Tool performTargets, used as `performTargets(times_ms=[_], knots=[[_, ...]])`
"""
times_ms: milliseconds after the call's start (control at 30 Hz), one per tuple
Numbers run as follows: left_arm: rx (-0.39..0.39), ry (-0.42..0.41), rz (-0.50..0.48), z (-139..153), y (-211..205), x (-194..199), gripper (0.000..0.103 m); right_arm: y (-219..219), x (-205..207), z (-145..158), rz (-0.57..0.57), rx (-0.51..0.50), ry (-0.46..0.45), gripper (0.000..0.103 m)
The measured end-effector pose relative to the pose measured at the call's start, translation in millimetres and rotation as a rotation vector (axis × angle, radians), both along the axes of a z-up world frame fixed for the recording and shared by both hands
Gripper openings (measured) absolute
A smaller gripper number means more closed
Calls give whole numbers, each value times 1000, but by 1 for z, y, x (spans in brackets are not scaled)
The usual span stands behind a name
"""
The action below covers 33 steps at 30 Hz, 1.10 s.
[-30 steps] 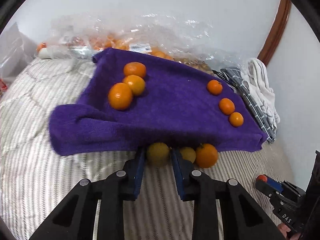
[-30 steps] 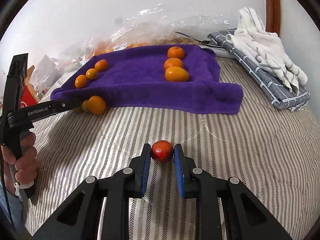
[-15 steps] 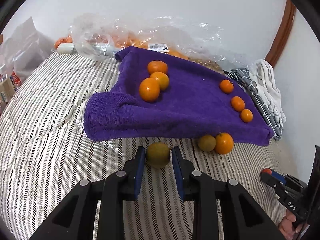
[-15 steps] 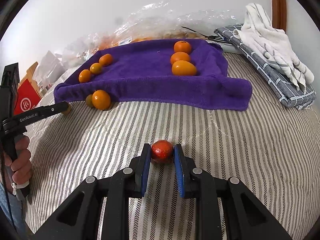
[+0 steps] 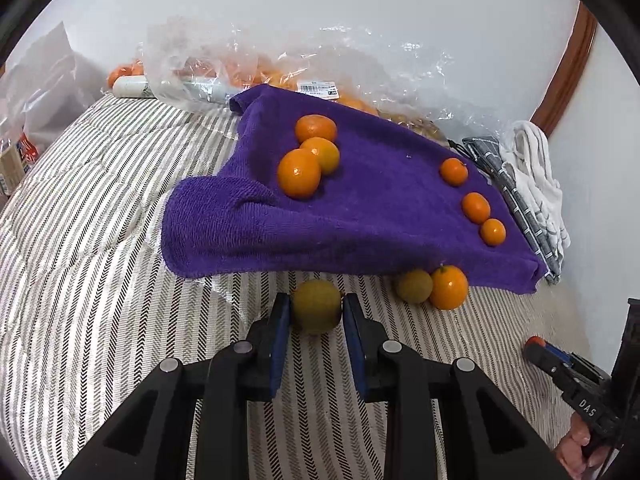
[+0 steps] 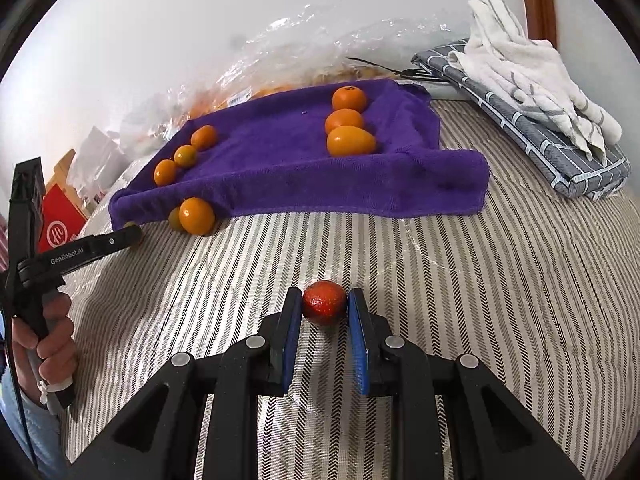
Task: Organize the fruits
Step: 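Carry the strawberry onto the towel with the right gripper while the left carries the kumquat there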
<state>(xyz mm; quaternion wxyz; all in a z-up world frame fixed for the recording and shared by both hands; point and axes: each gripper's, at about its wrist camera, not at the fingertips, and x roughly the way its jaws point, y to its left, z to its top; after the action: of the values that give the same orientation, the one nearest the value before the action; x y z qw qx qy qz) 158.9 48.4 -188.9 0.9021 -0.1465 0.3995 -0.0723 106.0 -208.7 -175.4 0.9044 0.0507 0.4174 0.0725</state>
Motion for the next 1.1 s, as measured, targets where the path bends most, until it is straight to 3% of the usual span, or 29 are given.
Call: performTargets(times_ms=[533,733,967,1100], knots=[[-14,-131,-7,18,-2,-15,25,-21,-3,3,-36,107,-23,23],[24,-237,-32,35,-10,-29,25,-31,-3,8,-104,91,-17,23],[86,-244,-3,65,-5,-32,25,-30,-2,65,-98,28,-113,23],[117,-284,0,91,4,-23,25,-33,14,97,-86,87,-188,23]])
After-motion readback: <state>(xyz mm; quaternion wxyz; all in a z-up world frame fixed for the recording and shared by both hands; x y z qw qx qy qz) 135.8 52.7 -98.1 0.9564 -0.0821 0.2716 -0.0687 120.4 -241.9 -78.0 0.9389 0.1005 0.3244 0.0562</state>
